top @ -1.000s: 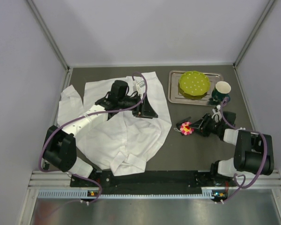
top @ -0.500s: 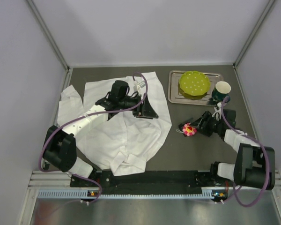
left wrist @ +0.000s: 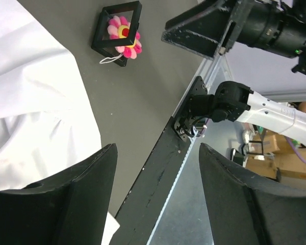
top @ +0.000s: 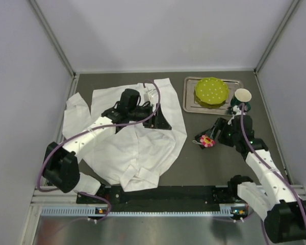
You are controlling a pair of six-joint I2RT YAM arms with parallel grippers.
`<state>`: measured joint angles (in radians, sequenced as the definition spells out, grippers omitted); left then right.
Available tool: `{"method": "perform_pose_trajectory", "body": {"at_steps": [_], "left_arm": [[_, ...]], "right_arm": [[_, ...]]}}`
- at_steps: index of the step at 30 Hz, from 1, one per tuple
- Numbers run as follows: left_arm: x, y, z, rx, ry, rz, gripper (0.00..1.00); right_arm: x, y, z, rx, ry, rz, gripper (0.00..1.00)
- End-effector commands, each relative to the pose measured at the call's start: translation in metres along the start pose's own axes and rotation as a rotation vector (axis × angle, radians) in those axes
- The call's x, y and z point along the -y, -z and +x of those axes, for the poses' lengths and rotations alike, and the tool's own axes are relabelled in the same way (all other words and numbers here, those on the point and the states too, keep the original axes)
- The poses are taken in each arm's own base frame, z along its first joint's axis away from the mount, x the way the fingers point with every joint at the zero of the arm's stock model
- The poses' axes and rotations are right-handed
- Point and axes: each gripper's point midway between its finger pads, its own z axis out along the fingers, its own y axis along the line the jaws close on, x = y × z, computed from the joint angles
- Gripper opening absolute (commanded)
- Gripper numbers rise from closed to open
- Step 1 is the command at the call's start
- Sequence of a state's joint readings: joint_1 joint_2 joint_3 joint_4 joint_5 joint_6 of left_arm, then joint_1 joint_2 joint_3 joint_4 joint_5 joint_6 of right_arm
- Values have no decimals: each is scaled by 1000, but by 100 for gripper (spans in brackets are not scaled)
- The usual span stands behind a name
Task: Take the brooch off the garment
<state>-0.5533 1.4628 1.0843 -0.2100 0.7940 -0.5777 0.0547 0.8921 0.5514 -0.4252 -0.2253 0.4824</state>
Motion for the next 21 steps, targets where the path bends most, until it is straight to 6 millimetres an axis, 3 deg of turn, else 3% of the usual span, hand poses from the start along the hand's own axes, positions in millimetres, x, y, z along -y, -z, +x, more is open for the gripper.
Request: {"method": "perform_pose_trajectory", "body": {"at_steps": [1,3,4,5,6,7,8,9,11,14,18,21], "left_arm": [[30,36,-25,176,-154,-69,70],[45,57,-31,262,-188,-88,71],[45,65,-39,324,-180,-127,71],[60,82,-42,392,-201,-123,72],[61,91,-43,435,-199,-140,72],[77,113,-51,544,-221,-140,73],[83,123,-53,595,-225,-141,73],[80,131,-51,637,-219,-154,74],[96,162,-54,774,-226,-150,75],[98,188,-51,885,-214,-174,77],[87,202,-47,941,-186,-241,84],[83,208,-49,967,-171,-266,95]], "right_arm": [[-47,32,-5,48,101,-21,77],[-73,49,-16,102,148,-45,80],[-91,60,-3,78,206,-87,80],[-100,68,-4,91,228,-100,82],[-111,81,-16,136,244,-112,82],[-118,88,-13,131,269,-132,86],[-127,96,-10,138,297,-156,93],[-134,104,-13,149,304,-177,94],[-138,112,-15,168,322,-203,98],[-137,121,-20,201,339,-220,99],[-140,139,-32,309,331,-299,99],[-137,158,-43,398,332,-336,99]]}}
